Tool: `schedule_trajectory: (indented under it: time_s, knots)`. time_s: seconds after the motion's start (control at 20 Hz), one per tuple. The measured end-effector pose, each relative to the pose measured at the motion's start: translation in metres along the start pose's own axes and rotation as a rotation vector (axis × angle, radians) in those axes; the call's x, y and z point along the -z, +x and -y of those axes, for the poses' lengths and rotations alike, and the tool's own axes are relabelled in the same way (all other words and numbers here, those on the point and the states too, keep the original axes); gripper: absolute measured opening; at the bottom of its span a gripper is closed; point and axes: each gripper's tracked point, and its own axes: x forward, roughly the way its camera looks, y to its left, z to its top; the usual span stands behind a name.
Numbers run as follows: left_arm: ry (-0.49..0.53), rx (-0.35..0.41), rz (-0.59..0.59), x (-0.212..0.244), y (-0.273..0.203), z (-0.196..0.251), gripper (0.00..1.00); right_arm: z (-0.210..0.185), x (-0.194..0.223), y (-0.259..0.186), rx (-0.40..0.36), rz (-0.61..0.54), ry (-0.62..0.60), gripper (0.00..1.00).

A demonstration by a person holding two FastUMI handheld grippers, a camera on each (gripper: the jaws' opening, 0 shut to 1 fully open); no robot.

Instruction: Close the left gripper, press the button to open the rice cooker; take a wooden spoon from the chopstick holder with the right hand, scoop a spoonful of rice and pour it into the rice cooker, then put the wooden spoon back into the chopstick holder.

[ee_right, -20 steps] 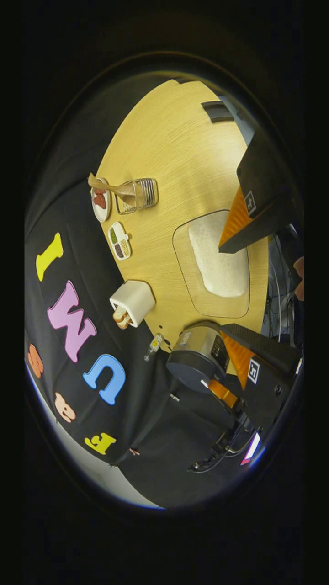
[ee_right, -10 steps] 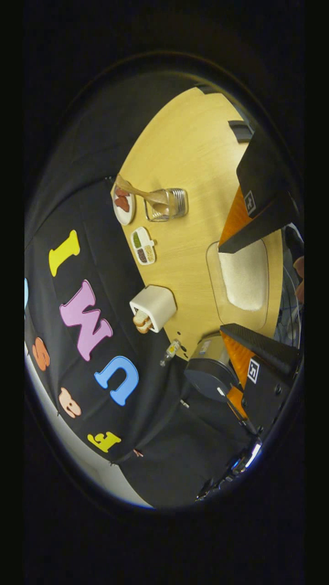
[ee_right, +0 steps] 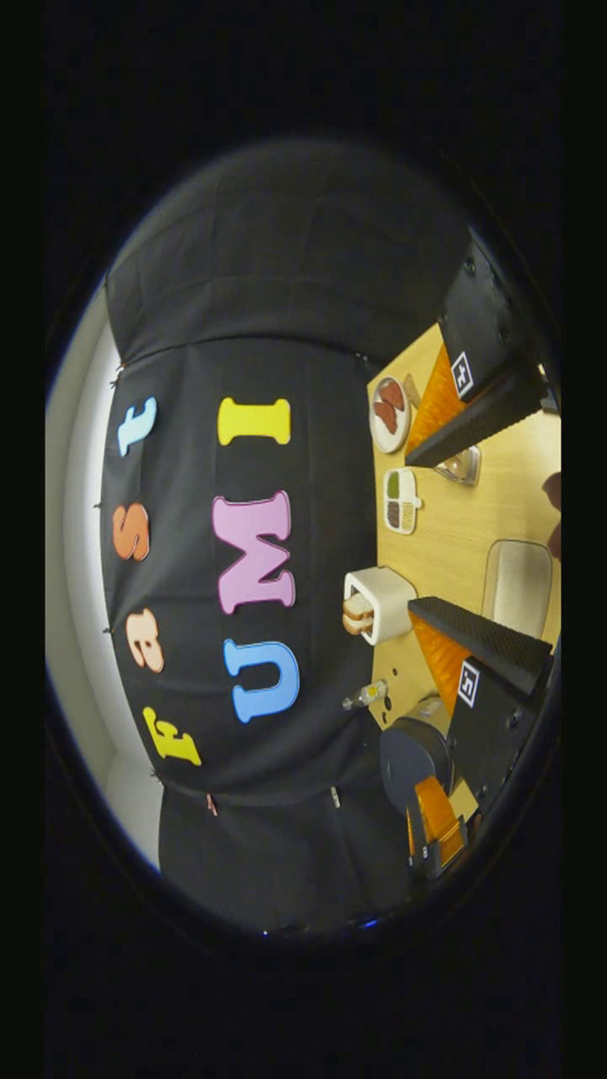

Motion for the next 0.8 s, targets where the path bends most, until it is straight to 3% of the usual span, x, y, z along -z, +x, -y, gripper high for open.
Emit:
schedule_trajectory:
  time_s: [0.2,0.45,0.5,0.6,0.8]
  knots:
    - [0.014,0.014,0.068,-0.017,-0.003,0.009,0.8,-0.009,-0.037,-0.008,0.026,0.147,-0.099,0.97]
    - [0.063,0.04,0.127,-0.032,-0.009,0.025,0.8,-0.015,-0.038,-0.011,0.023,0.17,-0.162,0.96]
    - [0.076,0.041,0.136,-0.034,-0.011,0.027,0.76,-0.013,-0.044,-0.011,0.03,0.19,-0.165,0.98]
    - [0.102,0.041,0.144,-0.036,-0.013,0.027,0.84,-0.012,-0.051,-0.01,0.039,0.218,-0.165,0.98]
    - [0.096,0.035,0.156,-0.039,-0.015,0.02,0.86,-0.011,-0.061,-0.011,0.057,0.257,-0.155,0.98]
